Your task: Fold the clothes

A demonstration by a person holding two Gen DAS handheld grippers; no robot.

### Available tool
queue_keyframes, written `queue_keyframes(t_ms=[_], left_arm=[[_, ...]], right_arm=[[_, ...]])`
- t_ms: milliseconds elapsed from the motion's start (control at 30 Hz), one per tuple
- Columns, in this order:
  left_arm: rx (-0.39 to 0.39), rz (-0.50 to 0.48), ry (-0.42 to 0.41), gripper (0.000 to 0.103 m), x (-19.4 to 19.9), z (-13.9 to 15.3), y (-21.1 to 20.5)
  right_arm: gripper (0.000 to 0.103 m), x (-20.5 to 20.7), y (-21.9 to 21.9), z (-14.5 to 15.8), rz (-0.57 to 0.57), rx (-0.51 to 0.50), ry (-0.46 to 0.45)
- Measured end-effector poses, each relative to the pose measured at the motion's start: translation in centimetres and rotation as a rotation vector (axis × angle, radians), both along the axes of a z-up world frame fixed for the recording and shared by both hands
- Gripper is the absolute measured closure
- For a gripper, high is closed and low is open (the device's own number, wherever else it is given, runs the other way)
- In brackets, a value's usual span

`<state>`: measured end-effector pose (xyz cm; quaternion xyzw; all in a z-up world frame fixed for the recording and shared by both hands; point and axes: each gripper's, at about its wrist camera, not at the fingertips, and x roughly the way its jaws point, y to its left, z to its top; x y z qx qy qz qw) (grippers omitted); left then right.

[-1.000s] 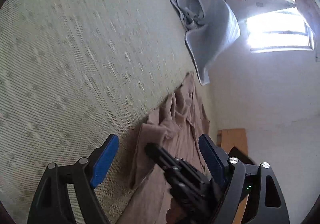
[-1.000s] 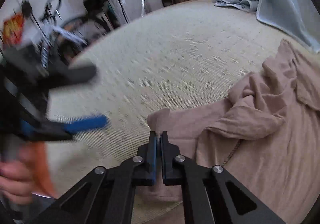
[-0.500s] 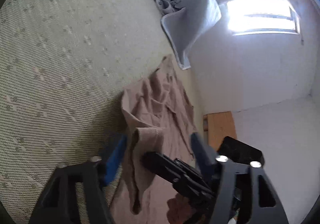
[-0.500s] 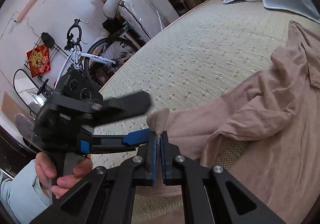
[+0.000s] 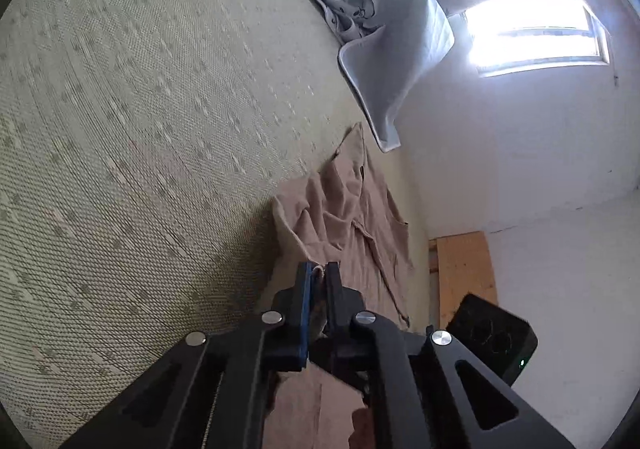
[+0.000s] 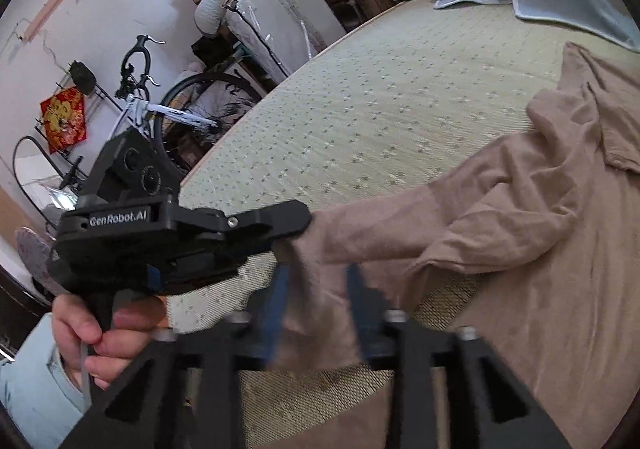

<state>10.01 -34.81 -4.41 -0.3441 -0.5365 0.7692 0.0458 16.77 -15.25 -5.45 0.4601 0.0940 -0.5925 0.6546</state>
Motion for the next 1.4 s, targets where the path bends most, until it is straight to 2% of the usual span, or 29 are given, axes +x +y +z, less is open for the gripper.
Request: queue_keyframes(t_ms=[267,433,600,700,767,1000,1167,1267,1400], left_arm=[[-0.009,0.111,0.152,0.099,2.6,4.8,-2.8],[0.012,0.208,0.231,0.099,4.2,6.7,-6.4],[-0.041,0.247,0.230,0.099,3.7,9.1,-10.1],[-0.128,0.246,0.233,0.099,1.7,12.1,-11.8],[-0.158,0.238,0.249,0.099,0.6,14.2,-12.5],[-0.320,0.063,0.327,0.099,-4.5,23.7,-6.2],[-0.438,-0.069,0.382,0.099,-8.3,30.6,-1.3],[-0.489,-0.191,0.406,0.099,-10.3,33.4,4.5],[-0.552,-0.366,0.409,0.099,-12.6,35.3,13.7]], right_arm=[[0.053,-1.4,3.8,1.8,-0.107,-0.010,0.079],[0.052,-4.0,6.6,3.3,-0.200,0.005,0.101],[0.052,-5.8,9.3,5.6,-0.257,0.002,0.132],[0.052,-6.8,10.6,7.0,-0.277,-0.003,0.162],[0.052,-7.4,11.2,7.6,-0.288,-0.008,0.173],[0.052,-8.7,13.3,9.1,-0.320,-0.038,0.153],[0.052,-9.2,14.9,12.1,-0.330,-0.087,0.193],[0.047,-9.4,16.2,15.0,-0.339,-0.146,0.214],[0.041,-9.8,18.9,17.9,-0.368,-0.211,0.239]])
